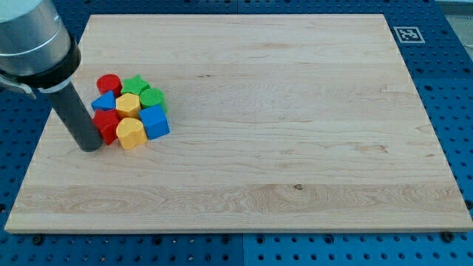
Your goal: Nudge the group of blocks together
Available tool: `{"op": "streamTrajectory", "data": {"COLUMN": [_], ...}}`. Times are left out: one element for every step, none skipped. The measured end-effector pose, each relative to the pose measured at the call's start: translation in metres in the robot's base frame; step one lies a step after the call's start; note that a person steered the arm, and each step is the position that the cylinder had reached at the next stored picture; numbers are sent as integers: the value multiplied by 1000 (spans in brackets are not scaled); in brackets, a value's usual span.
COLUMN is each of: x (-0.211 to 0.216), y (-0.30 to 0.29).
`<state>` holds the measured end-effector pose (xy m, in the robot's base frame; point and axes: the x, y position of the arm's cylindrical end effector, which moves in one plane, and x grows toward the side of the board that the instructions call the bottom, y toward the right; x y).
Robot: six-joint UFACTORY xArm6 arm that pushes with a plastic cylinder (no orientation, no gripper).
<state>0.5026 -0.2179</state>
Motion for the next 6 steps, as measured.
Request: {"op": "streamTrajectory", "data": {"x": [0,-5,-30,-42,-42,-20], "y": [0,-31,-57,-20,35,44]}}
